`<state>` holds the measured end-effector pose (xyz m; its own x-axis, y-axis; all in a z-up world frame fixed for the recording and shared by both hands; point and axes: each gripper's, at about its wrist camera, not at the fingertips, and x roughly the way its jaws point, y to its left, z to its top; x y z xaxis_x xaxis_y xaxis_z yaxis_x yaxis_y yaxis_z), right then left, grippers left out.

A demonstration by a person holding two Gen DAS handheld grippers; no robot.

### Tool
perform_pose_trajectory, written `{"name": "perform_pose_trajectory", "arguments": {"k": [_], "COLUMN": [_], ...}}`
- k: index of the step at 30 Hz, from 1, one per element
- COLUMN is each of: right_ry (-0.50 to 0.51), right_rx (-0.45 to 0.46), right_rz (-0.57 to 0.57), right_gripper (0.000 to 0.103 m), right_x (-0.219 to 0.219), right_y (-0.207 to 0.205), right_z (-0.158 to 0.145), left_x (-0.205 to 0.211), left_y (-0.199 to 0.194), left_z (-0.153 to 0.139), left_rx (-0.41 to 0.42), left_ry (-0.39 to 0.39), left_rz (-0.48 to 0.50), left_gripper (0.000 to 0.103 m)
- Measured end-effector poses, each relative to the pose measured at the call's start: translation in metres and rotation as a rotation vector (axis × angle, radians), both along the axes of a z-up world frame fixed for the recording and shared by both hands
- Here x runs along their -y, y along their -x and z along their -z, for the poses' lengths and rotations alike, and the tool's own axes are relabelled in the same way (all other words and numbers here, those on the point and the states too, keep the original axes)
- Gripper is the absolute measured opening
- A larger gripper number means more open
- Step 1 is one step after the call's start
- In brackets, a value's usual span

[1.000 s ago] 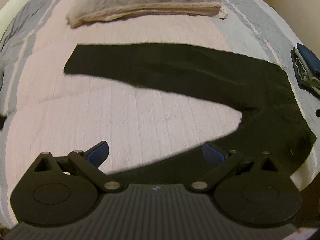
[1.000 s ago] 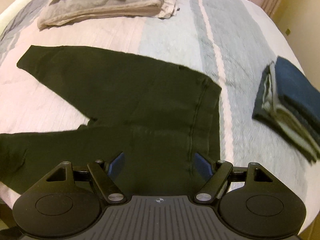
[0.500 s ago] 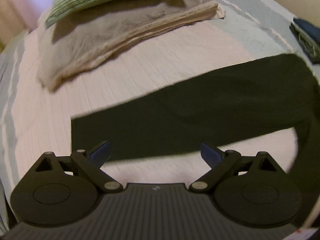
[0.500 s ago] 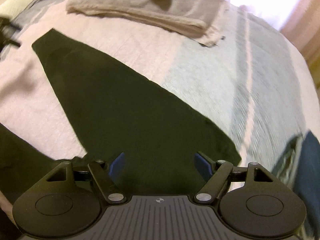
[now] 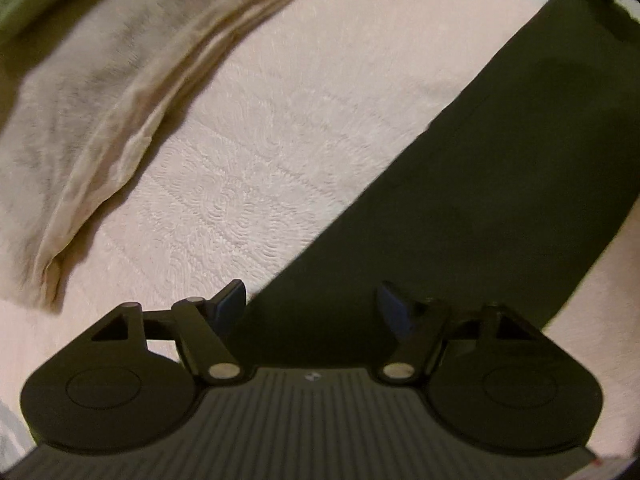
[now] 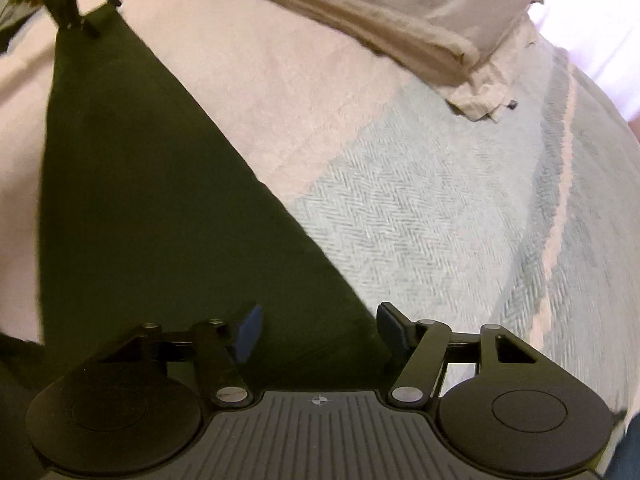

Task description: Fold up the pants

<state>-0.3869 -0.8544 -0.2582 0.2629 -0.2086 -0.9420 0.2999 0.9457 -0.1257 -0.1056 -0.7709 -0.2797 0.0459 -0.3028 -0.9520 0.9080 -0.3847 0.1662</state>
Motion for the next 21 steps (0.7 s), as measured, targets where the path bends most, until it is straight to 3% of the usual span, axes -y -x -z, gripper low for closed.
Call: {"name": "perform_pose_trajectory", "arguments": {"k": [3, 10, 15, 17, 19, 21], "right_ry": [-0.005, -0.027, -0.037, -0.035, -0.034, -0.027], "right_rx": [-0.012, -0.020, -0.007, -0.011, -0.014, -0.013], "right_rz": [-0.025, -0.036, -0.025, -0.028, -0.029, -0.025], "right_gripper": [0.060, 0.059, 0.059, 0.059, 0.059, 0.059], "right_x": [0.016, 0.030, 0.032, 0.031, 0.030, 0.031], "right_y": [-0.002, 0.002, 0.008, 0.012, 0.017, 0.024], "right_z": [0.018, 0.037, 0.038, 0.034, 0.030, 0.024], "left_x": [0.013, 0.043, 0.049, 0.044, 0.039, 0.031], "left_y": [-0.012, -0.028, -0.016, -0.013, -0.013, -0.011], "left_z": [0.015, 0.045, 0.045, 0.040, 0.029, 0.017], "left_rx": [-0.003, -0.062, -0.049, -0.005, 0.004, 0.031], "left_ry": [-0.037, -0.219, -0.318, -0.321, -0.308, -0.285], "left_rz": [0.026, 0.092, 0.174, 0.212, 0.216, 0.231], "left_gripper": [0.063, 0.060, 0.021, 0.011, 0.009, 0.000]}}
